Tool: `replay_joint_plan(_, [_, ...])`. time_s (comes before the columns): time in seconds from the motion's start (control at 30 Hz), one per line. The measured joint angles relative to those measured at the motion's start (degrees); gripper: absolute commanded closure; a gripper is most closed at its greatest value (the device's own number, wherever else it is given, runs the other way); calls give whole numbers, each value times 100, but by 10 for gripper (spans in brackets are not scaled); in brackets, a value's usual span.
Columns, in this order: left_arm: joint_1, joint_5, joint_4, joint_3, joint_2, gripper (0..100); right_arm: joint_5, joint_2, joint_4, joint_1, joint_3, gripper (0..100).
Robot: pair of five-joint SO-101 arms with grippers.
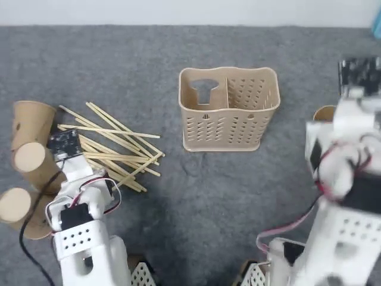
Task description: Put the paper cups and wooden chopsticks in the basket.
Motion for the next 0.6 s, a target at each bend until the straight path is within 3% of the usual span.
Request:
replay_joint_plan(0.1, [88,-422,88,0,-70,941,-255,1292,633,-334,-1793,862])
replay_joint_plan(0.27, [132,-1002,369,26,-360,941,-563,3262,703,-826,-4026,861])
replay_joint_plan(0.4, [149,-1037,369,220,-747,941,-703,4316,703,-1222,-4633,861])
replay_joint_plan(0.6, [220,-1029,484,527,-1538,941,-844,5556,703,-1266,-4853,864])
